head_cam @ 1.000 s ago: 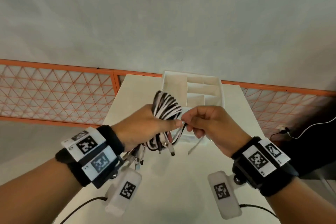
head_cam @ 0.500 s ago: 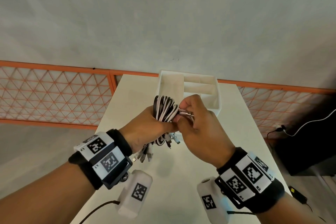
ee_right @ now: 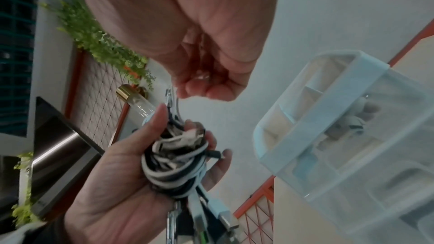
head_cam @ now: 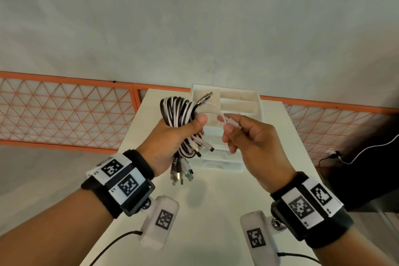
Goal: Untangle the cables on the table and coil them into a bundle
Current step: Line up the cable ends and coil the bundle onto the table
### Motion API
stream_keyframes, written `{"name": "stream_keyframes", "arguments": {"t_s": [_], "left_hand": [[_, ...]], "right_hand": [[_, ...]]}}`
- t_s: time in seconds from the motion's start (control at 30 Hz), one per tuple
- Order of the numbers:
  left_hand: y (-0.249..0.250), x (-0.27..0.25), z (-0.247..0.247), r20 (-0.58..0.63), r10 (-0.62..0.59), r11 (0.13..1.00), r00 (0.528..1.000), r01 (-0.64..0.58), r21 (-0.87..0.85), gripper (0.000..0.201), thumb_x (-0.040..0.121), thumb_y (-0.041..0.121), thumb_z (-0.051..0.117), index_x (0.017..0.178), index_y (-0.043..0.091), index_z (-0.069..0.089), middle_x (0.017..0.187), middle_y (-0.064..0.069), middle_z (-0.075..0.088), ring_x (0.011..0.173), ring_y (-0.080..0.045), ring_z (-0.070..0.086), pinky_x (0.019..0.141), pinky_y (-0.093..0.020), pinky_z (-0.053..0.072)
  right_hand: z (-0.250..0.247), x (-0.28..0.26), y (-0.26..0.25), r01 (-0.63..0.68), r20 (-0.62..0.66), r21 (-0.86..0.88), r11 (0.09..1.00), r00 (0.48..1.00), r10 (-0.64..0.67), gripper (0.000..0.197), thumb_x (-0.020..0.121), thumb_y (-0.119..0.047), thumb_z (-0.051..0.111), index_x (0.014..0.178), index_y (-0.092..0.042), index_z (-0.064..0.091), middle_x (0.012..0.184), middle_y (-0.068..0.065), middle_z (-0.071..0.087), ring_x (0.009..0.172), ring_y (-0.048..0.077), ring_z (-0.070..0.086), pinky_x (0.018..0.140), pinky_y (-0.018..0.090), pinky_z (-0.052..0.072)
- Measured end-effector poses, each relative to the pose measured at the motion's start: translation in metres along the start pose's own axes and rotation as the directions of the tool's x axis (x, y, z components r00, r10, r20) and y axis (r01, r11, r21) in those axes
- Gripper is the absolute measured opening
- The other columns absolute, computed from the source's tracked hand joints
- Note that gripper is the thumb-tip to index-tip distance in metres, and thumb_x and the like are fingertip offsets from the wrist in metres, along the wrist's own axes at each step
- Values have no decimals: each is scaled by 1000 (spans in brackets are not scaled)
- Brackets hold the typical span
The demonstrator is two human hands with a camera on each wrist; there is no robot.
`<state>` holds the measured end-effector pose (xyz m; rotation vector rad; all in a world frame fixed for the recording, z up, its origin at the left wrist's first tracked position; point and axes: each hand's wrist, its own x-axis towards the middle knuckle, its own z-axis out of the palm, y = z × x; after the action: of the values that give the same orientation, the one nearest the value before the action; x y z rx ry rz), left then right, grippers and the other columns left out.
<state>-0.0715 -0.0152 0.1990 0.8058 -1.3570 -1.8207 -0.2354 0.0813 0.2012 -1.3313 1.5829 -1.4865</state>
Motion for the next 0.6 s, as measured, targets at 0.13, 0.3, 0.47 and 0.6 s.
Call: {"name": "stream_keyframes", "arguments": {"t_s": [0.13, 0.3, 0.47, 0.6], "left_hand": [[-4, -6, 11, 135, -48, 994, 990, 61, -93, 41, 69, 44, 77, 91, 10, 72, 91, -12, 73, 94, -29, 69, 89, -48, 56], [-7, -10, 16, 86, -66, 991, 994, 75, -107, 47, 74, 32, 81, 101, -2, 65, 84, -16, 65, 86, -29, 66, 81, -41, 56], [-8, -14, 11, 47, -56, 995, 997, 60, -76, 6, 89, 5, 64, 92, 3, 68, 81, -16, 67, 76, -28, 67, 76, -41, 54], [-9, -15, 9, 122, -41, 999, 992, 40, 10, 13, 86, -7, 56, 98, -9, 59, 84, -23, 64, 76, -31, 66, 72, -42, 56]], "right_hand": [[24, -10, -1, 342, 31, -320, 884, 936, -350, 21, 99, -8, 58, 112, -16, 72, 81, -5, 63, 70, 12, 60, 64, 20, 49], [31, -17, 10, 500, 229, -503, 705, 864, -449, 17, 97, -8, 47, 94, -1, 62, 101, 7, 48, 71, 19, 48, 61, 41, 47], [15, -17, -1, 432, 141, -357, 828, 901, -409, 22, 91, -15, 57, 100, -9, 75, 91, -3, 58, 65, 14, 55, 61, 24, 47], [-1, 1, -29, 189, 40, -305, 933, 982, -185, 40, 91, -28, 69, 130, -33, 61, 94, -10, 64, 52, 11, 53, 57, 21, 51]]}}
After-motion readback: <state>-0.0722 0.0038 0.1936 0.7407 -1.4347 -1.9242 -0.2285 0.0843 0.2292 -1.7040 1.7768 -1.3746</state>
